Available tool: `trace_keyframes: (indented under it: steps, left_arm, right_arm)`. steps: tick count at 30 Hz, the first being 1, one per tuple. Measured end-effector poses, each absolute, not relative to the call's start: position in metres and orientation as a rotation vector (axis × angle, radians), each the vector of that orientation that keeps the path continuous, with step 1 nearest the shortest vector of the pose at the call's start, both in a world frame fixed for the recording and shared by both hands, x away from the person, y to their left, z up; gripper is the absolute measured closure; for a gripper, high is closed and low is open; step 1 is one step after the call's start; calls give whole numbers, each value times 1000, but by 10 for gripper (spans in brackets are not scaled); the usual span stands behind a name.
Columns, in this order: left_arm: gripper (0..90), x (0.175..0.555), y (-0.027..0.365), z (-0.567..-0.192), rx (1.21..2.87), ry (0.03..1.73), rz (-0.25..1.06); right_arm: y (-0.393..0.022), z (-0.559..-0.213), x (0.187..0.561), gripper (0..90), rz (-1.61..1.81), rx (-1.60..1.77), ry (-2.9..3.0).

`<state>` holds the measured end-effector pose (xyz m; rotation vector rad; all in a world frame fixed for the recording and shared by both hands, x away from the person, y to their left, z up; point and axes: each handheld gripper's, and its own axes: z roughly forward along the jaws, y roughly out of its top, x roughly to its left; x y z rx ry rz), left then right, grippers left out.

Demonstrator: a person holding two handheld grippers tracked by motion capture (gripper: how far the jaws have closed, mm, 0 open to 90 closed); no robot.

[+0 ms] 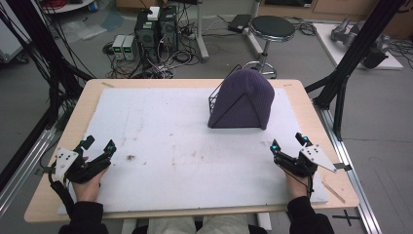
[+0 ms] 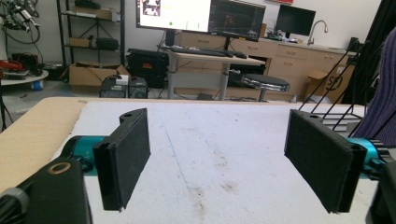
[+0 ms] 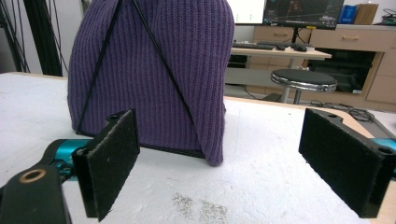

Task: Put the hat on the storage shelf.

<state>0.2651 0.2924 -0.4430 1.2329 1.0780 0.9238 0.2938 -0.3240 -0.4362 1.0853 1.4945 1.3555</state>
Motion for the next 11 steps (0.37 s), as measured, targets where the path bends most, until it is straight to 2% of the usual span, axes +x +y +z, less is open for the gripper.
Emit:
trace_keyframes:
  steps: [11]
  left_arm:
    - [219, 268, 288, -443, 1285, 1071, 909]
  right_arm:
    - [-323, -436, 294, 115, 1350, 1073, 1505]
